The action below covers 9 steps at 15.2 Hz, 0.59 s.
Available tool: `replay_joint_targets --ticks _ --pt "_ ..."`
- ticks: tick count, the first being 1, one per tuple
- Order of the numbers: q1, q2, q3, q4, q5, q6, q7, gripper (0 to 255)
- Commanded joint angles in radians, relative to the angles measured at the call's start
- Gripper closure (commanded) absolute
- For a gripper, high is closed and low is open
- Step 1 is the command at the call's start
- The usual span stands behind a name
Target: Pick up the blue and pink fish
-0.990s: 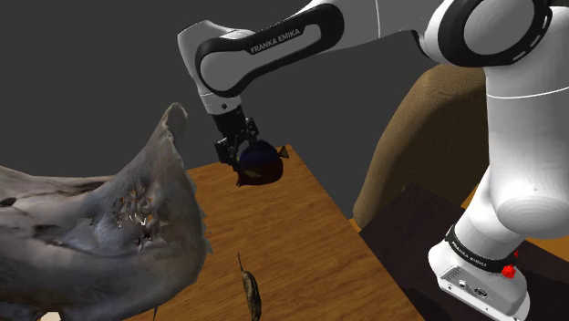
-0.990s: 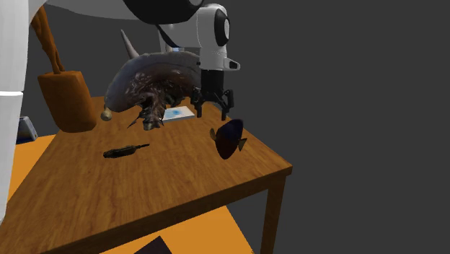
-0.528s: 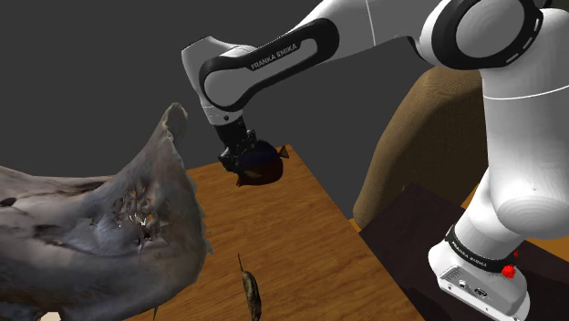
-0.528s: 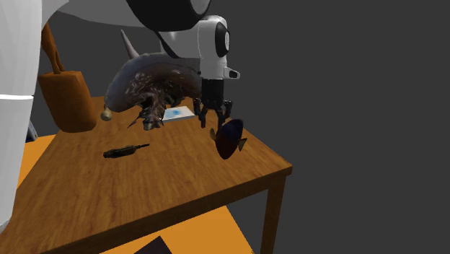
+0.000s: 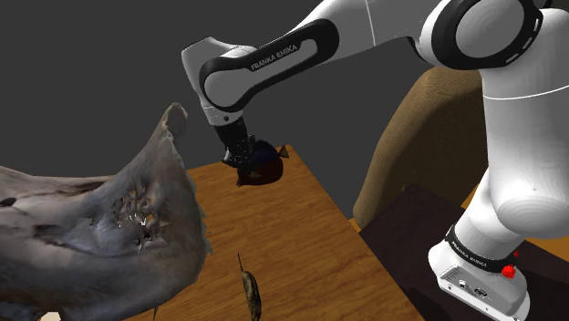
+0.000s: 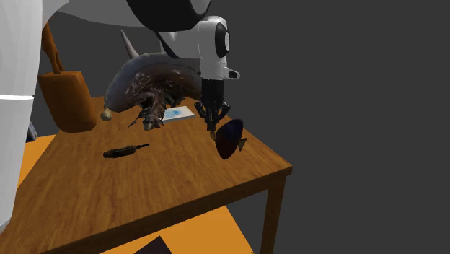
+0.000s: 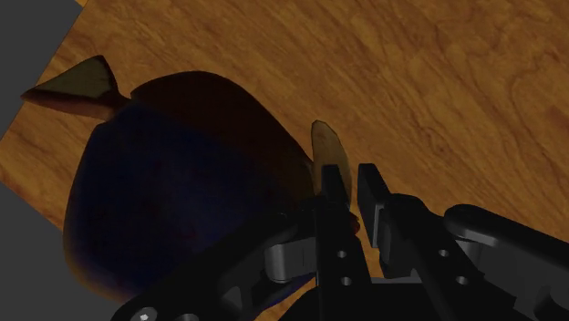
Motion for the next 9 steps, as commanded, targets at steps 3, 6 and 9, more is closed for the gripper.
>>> replay_joint_targets --ticks 3,6,9 --pt "0.0 -0.007 0.002 0.019 0.003 -0.026 -0.002 255" --pt "0.001 -0.016 0.004 0.047 0.007 -0.062 -0.005 255" --pt "0.002 -0.023 0.006 0.077 0.011 -0.099 -0.008 255"
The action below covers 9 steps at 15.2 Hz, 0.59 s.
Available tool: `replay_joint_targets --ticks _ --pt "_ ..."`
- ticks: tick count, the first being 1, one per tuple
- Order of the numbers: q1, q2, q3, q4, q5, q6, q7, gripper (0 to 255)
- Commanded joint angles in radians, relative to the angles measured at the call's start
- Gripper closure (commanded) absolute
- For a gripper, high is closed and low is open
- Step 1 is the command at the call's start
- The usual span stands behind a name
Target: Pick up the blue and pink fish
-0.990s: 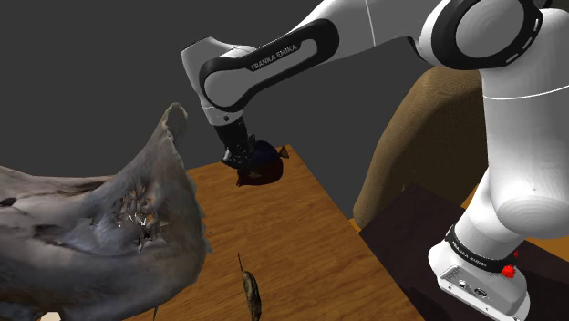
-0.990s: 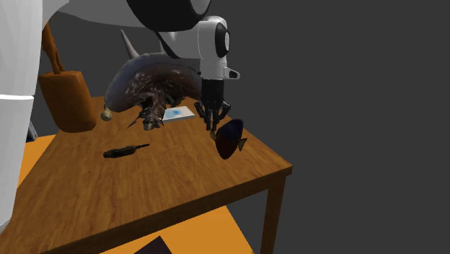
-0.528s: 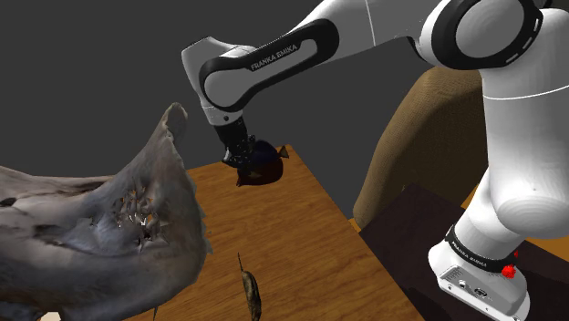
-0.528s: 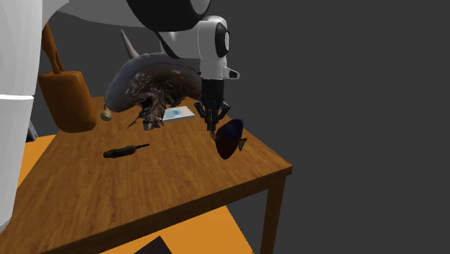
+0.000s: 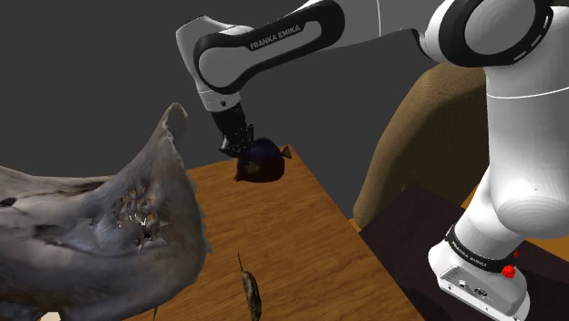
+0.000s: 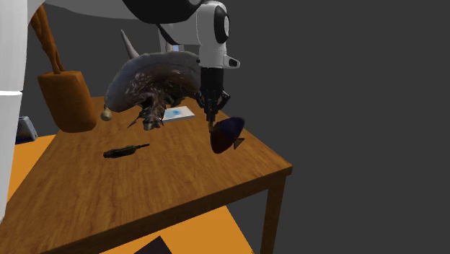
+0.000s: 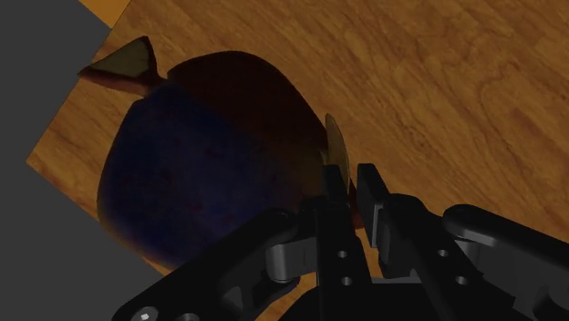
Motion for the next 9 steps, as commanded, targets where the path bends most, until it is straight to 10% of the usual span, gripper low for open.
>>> replay_joint_targets --ticks 1,9 --pt "0.002 0.001 0.0 0.03 0.0 -0.028 -0.002 255" --pt "0.008 -0.005 0.003 0.104 0.004 -0.108 -0.006 255"
